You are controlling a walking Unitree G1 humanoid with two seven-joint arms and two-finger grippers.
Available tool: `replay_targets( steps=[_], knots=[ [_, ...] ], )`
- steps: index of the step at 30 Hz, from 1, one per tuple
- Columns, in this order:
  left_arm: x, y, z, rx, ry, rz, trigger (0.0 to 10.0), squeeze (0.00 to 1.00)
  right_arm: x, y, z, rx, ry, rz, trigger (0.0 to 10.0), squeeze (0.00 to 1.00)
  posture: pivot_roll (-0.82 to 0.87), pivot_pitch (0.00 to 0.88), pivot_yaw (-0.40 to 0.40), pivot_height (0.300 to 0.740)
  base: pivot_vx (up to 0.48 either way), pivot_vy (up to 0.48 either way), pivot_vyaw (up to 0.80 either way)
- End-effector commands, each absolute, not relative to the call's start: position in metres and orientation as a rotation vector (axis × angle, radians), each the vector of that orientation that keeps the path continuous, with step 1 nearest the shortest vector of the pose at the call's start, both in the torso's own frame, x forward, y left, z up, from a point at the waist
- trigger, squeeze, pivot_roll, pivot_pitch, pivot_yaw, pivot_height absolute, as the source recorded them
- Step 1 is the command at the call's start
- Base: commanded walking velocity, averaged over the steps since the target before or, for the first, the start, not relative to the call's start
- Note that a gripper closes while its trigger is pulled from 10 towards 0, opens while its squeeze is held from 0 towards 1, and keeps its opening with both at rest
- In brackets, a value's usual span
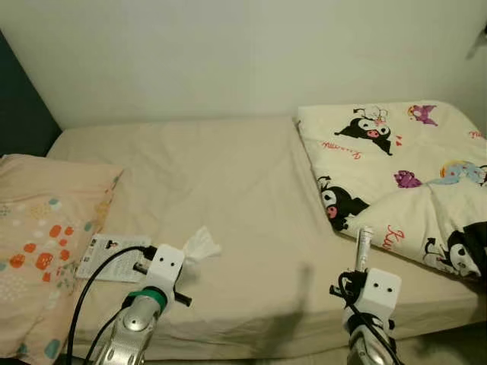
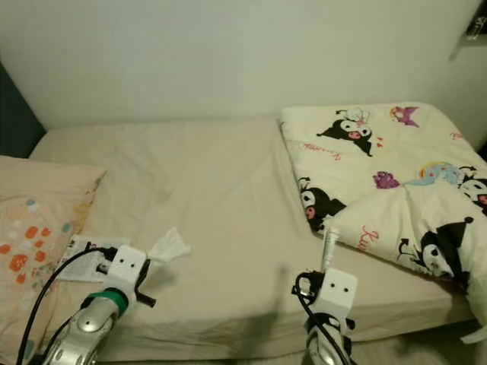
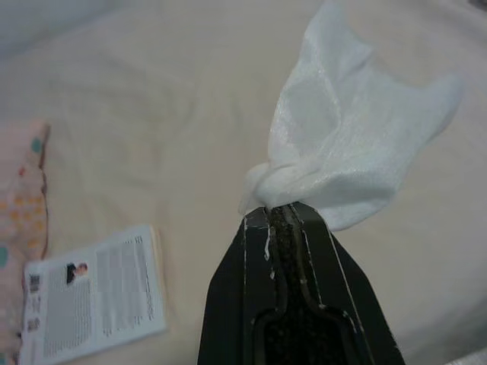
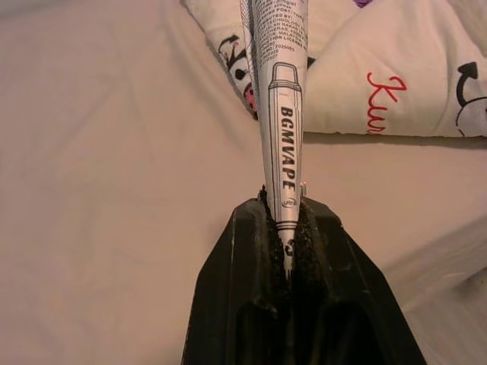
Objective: Clean up the room
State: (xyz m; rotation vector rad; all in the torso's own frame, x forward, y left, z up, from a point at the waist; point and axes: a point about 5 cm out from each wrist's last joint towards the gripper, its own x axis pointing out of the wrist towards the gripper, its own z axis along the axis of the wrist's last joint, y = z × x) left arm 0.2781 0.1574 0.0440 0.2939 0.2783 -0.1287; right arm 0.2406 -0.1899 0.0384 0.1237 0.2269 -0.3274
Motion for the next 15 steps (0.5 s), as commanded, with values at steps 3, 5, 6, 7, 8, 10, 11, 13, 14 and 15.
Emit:
replay_targets(
  steps=[3, 5, 6, 7, 8, 10, 11, 13, 14, 15],
  knots=[
    [0.2882, 0.1534, 0.0548, 0.281, 0.228, -0.109, 10.0, 0.00, 0.2396, -0.1895, 0.0319, 0.128, 0.258, -0.317, 10.0, 0.00, 0.01, 0.000, 0.089, 0.740, 0.000, 0.000, -0.80],
    [0.2897, 0.1525, 0.0565, 0.283, 0.219, -0.113, 10.0, 0.00, 0.2407, -0.1897, 0.0315, 0.129, 0.259, -0.318, 10.0, 0.00, 0.01, 0.000, 0.090, 0.740, 0.000, 0.000, -0.80],
    [0.2901, 0.1519, 0.0568, 0.286, 0.216, -0.119, 10.0, 0.00, 0.2413, -0.1899, 0.0311, 0.129, 0.261, -0.320, 10.0, 0.00, 0.01, 0.000, 0.090, 0.740, 0.000, 0.000, -0.80],
    [0.2902, 0.1516, 0.0568, 0.290, 0.214, -0.123, 10.0, 0.00, 0.2416, -0.1899, 0.0309, 0.128, 0.262, -0.320, 10.0, 0.00, 0.01, 0.000, 0.090, 0.740, 0.000, 0.000, -0.80],
    [0.2900, 0.1521, 0.0562, 0.289, 0.217, -0.124, 10.0, 0.00, 0.2421, -0.1900, 0.0305, 0.127, 0.265, -0.320, 10.0, 0.00, 0.01, 0.000, 0.090, 0.740, 0.000, 0.000, -0.80],
    [0.2889, 0.1536, 0.0549, 0.286, 0.222, -0.124, 10.0, 0.00, 0.2421, -0.1903, 0.0294, 0.126, 0.270, -0.319, 10.0, 0.00, 0.02, 0.000, 0.082, 0.740, 0.000, 0.000, -0.80],
    [0.2880, 0.1545, 0.0541, 0.286, 0.224, -0.124, 10.0, 0.00, 0.2415, -0.1907, 0.0285, 0.125, 0.275, -0.319, 10.0, 0.00, 0.02, 0.000, 0.082, 0.740, 0.000, 0.000, -0.80],
    [0.2867, 0.1566, 0.0530, 0.282, 0.230, -0.117, 10.0, 0.00, 0.2414, -0.1918, 0.0271, 0.124, 0.284, -0.318, 10.0, 0.00, 0.02, 0.000, 0.079, 0.740, 0.000, 0.000, -0.80],
    [0.2867, 0.1566, 0.0530, 0.282, 0.230, -0.117, 10.0, 0.00, 0.2414, -0.1918, 0.0271, 0.124, 0.284, -0.318, 10.0, 0.00, 0.02, 0.000, 0.079, 0.740, 0.000, 0.000, -0.80],
    [0.2867, 0.1566, 0.0530, 0.282, 0.230, -0.117, 10.0, 0.00, 0.2414, -0.1918, 0.0271, 0.124, 0.284, -0.318, 10.0, 0.00, 0.02, 0.000, 0.079, 0.740, 0.000, 0.000, -0.80]
  ],
)
